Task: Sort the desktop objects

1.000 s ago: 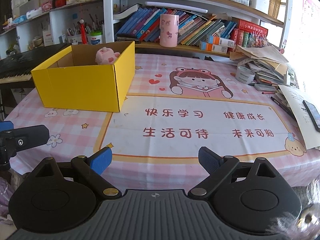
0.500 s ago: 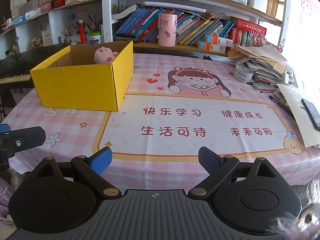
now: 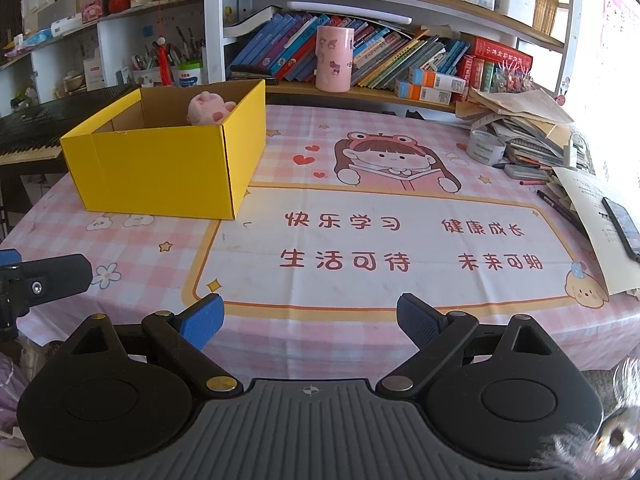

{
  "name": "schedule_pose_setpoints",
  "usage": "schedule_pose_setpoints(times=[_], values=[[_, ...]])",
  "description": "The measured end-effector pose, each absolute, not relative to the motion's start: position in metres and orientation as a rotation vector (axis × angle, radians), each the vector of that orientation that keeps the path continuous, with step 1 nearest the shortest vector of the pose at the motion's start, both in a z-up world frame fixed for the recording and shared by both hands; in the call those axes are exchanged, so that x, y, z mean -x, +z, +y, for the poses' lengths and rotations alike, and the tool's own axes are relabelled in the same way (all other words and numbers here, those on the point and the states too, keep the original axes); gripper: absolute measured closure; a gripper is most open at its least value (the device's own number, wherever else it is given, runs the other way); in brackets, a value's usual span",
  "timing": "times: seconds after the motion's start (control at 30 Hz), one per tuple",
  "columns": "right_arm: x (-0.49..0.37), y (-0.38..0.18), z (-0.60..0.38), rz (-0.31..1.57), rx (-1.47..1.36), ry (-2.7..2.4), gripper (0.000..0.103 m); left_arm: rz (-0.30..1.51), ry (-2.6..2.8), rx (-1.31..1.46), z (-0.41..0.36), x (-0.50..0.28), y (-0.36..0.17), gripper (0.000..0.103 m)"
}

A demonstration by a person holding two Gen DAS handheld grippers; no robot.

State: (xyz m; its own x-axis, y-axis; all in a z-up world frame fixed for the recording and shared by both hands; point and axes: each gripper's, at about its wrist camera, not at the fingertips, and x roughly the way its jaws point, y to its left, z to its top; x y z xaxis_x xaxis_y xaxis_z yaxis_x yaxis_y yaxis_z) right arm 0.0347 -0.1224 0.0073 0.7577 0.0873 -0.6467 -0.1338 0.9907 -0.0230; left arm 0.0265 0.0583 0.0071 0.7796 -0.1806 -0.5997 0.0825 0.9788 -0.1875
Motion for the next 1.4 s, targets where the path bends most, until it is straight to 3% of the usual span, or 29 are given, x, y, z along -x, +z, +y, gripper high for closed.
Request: schedule_pose_setpoints(times=[1.4], values=[[-0.0329,0.0031,-0.126,0.72,0.078,0.112,0.01,0.702,-0.119,0.14,0.0576,-0.0278,0.0036,0.0]])
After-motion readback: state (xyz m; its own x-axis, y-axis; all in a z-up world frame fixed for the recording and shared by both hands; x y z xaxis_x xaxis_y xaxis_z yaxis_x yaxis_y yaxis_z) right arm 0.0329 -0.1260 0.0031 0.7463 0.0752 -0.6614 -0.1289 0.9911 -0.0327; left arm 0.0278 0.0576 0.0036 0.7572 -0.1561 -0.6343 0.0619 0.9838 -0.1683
